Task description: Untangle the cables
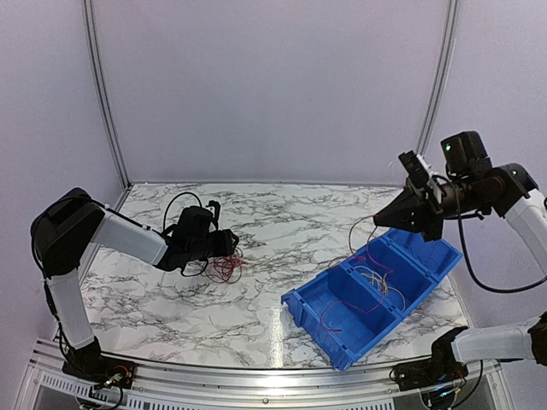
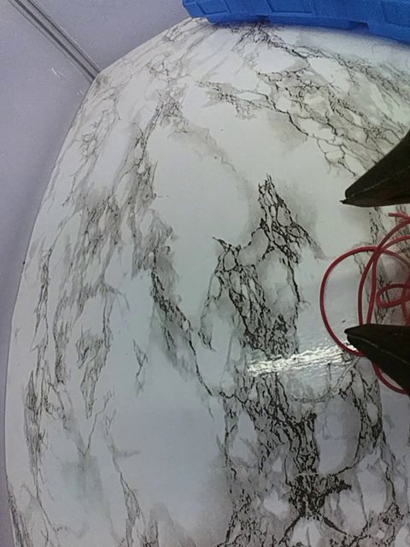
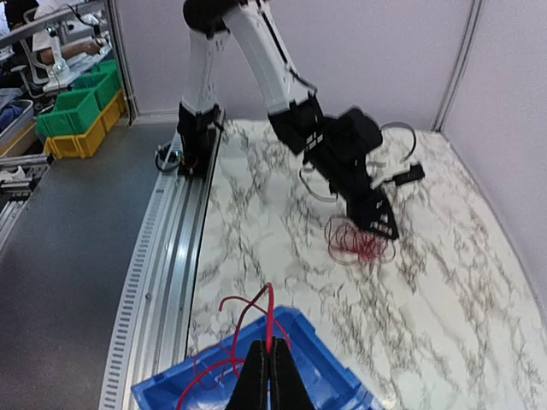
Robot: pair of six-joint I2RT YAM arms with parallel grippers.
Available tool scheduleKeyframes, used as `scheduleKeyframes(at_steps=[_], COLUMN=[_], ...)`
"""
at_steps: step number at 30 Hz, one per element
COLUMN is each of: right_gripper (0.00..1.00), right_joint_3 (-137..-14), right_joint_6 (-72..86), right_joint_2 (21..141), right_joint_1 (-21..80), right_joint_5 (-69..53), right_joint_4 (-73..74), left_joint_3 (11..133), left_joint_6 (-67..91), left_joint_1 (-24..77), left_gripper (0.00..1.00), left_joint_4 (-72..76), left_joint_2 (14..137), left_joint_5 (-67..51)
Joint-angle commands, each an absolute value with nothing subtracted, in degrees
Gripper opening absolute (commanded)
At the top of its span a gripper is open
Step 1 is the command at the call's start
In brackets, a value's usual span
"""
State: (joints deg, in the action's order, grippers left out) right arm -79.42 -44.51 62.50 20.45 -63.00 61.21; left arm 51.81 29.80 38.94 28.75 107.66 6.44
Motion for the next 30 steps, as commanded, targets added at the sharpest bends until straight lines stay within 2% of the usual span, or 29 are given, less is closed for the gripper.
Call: scheduleKeyframes(at_steps=[1, 5, 10, 12, 15, 17, 21, 30], right_gripper=[0.0, 0.0, 0.0, 0.09, 0.34, 0.41, 0.45, 0.44], right_joint_3=[-69.7, -61.9, -59.0, -59.2, -60.3, -61.6, -63.8, -65.7], right_joint_6=[-47.6, -46.8, -46.9, -47.5, -48.4, -48.7, -48.4, -47.1], right_joint_2=[60.0, 59.8, 62.1, 63.1, 64.1, 64.2, 64.9, 72.2], right_joint_1=[20.7, 21.9, 24.0, 24.3, 24.5, 24.5, 24.5, 24.6], right_joint_5=[-51.9, -48.3, -45.4, -44.8, -44.3, -43.6, -42.7, -46.3], right_joint_4=[60.3, 56.9, 56.4, 57.0, 58.0, 58.1, 56.4, 53.9], left_joint_3=[51.9, 51.9, 51.8, 51.6, 51.0, 50.7, 49.8, 47.4], left_joint_6=[30.2, 30.1, 30.1, 30.0, 29.8, 29.5, 28.3, 24.7], left_joint_1=[38.6, 38.6, 38.6, 38.6, 38.5, 38.5, 38.4, 38.1], left_gripper=[0.49, 0.49, 0.49, 0.49, 0.5, 0.5, 0.51, 0.52], left_joint_4=[27.7, 27.7, 27.5, 27.6, 27.6, 27.4, 27.3, 23.4], left_joint_2=[107.3, 106.7, 106.4, 106.2, 105.7, 105.3, 103.2, 98.0], left_joint_5=[6.1, 6.1, 6.0, 6.1, 6.3, 6.4, 5.8, 5.0])
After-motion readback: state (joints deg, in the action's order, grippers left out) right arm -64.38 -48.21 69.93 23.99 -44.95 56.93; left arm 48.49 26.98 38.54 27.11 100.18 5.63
